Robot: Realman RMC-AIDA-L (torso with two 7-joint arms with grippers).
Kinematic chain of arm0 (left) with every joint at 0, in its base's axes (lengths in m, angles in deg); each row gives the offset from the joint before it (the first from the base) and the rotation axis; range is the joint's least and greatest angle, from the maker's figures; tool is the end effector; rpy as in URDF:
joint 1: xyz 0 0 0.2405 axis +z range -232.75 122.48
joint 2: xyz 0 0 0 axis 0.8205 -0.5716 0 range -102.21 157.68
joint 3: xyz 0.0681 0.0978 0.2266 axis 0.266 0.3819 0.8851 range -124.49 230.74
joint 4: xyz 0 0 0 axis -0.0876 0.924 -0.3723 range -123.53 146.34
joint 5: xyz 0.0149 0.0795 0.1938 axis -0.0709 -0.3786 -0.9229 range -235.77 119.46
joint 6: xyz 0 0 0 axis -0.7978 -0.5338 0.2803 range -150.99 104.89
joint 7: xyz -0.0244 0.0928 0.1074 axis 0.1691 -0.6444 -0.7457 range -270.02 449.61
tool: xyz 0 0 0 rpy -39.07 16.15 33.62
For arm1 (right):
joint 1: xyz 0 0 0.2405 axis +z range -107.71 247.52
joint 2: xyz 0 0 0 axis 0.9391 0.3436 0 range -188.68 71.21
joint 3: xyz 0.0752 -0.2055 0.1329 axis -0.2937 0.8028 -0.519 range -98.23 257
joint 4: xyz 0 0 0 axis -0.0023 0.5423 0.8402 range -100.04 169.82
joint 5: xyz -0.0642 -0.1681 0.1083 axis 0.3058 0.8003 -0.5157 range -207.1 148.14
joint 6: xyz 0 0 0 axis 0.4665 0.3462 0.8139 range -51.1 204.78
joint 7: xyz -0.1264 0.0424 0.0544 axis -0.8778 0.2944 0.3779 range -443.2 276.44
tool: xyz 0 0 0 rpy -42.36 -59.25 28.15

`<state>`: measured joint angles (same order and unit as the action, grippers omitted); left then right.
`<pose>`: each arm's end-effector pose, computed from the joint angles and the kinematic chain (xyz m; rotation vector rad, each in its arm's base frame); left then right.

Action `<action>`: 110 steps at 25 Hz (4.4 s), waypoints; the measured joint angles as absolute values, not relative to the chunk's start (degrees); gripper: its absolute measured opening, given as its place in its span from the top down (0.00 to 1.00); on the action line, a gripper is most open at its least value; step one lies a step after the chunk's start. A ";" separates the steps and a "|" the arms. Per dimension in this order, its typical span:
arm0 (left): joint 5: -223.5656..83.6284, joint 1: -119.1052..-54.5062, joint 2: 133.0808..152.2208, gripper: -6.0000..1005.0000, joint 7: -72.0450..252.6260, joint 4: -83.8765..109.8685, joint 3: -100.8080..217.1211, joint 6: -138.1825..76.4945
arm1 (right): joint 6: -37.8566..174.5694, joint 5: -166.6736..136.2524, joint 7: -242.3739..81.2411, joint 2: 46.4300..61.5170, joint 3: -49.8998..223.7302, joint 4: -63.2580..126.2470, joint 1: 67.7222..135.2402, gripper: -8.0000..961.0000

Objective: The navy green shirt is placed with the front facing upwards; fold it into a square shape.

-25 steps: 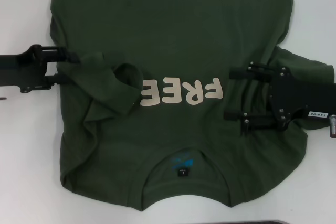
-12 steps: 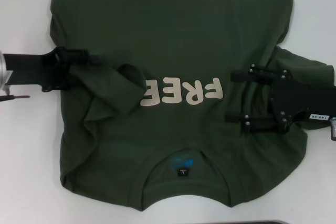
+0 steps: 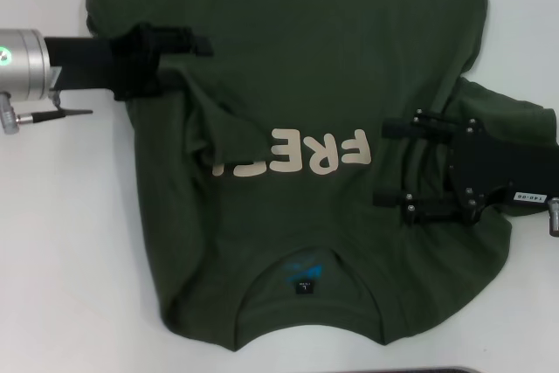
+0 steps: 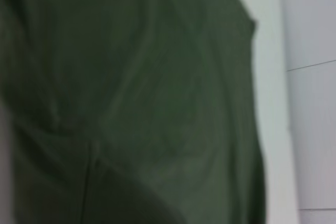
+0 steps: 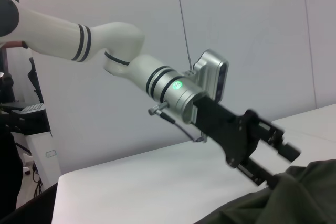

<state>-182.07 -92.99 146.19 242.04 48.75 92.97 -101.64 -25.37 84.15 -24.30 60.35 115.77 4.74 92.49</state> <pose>-0.2505 0.3753 -0.0051 -2.0325 -2.1560 -0.6451 0.2861 0.2580 -0.0109 -2.7732 0.4010 0.9346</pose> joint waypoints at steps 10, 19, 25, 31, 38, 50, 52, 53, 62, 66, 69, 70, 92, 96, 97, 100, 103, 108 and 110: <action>-181.40 -88.53 142.99 0.31 245.82 49.11 93.56 -101.80 | -25.45 83.98 -24.24 60.22 115.77 4.64 92.96 0.05; -179.46 -85.45 141.37 0.31 244.03 51.40 91.50 -109.87 | -25.47 83.91 -24.14 60.11 115.77 4.65 93.35 0.05; -180.83 -86.51 143.42 0.31 243.69 51.57 96.11 -112.77 | -25.32 83.89 -24.14 60.09 115.78 4.66 93.37 0.05; -181.01 -85.74 143.92 0.31 242.97 51.71 96.41 -113.07 | -25.33 83.89 -24.14 59.99 115.77 4.66 93.25 0.05; -180.96 -83.37 143.12 0.31 240.28 51.75 94.87 -113.94 | -25.53 83.90 -24.14 59.94 115.36 4.60 93.14 0.05; -181.38 -78.02 141.05 0.31 227.61 53.43 94.84 -120.27 | -24.93 84.07 -19.03 59.91 115.10 3.74 93.86 0.05; -181.41 -76.55 141.64 0.31 225.17 53.46 94.87 -120.26 | -24.29 84.13 -17.70 59.91 115.23 3.25 93.98 0.05; -181.41 -76.29 141.82 0.31 224.77 53.48 94.89 -120.23 | -23.81 84.14 -17.29 59.91 115.36 3.13 94.03 0.05; -184.71 -77.13 144.61 0.31 219.63 53.77 95.20 -117.39 | -22.68 84.17 -16.82 60.29 115.49 3.44 93.87 0.05; -184.75 -78.60 145.06 0.31 219.35 53.38 94.62 -114.80 | -22.66 84.17 -16.85 60.50 115.51 3.51 93.67 0.05; -184.53 -80.02 145.25 0.31 219.59 51.75 93.70 -112.71 | -22.64 84.17 -16.84 60.51 115.51 3.57 93.60 0.05; -184.53 -80.02 145.25 0.31 219.59 51.75 93.70 -112.71 | -22.64 84.18 -16.84 60.52 115.53 3.58 93.55 0.05; -181.24 -84.52 144.41 0.31 221.23 48.77 84.81 -119.38 | -21.92 85.13 -17.08 60.66 117.15 3.20 94.10 0.05; -181.01 -84.29 143.98 0.31 221.71 48.68 84.44 -118.61 | -21.31 84.82 -15.05 60.78 117.18 3.79 95.32 0.05; -180.98 -84.20 143.87 0.31 221.72 48.67 84.33 -118.49 | -21.35 84.65 -11.40 60.82 116.92 3.82 96.45 0.05; -181.06 -83.96 143.70 0.31 221.69 48.83 84.22 -118.70 | -21.43 84.52 -5.41 60.82 116.72 3.77 98.04 0.05; -181.13 -83.66 143.08 0.31 221.29 49.04 84.19 -119.16 | -20.51 85.32 7.40 60.40 117.26 3.17 101.30 0.05; -181.22 -83.04 142.23 0.31 221.09 49.50 84.19 -119.54 | -20.16 87.92 24.43 59.33 119.33 1.48 105.94 0.05; -181.05 -82.84 142.05 0.31 221.06 49.61 84.08 -119.81 | -20.30 88.00 30.17 59.28 119.97 -0.41 106.72 0.05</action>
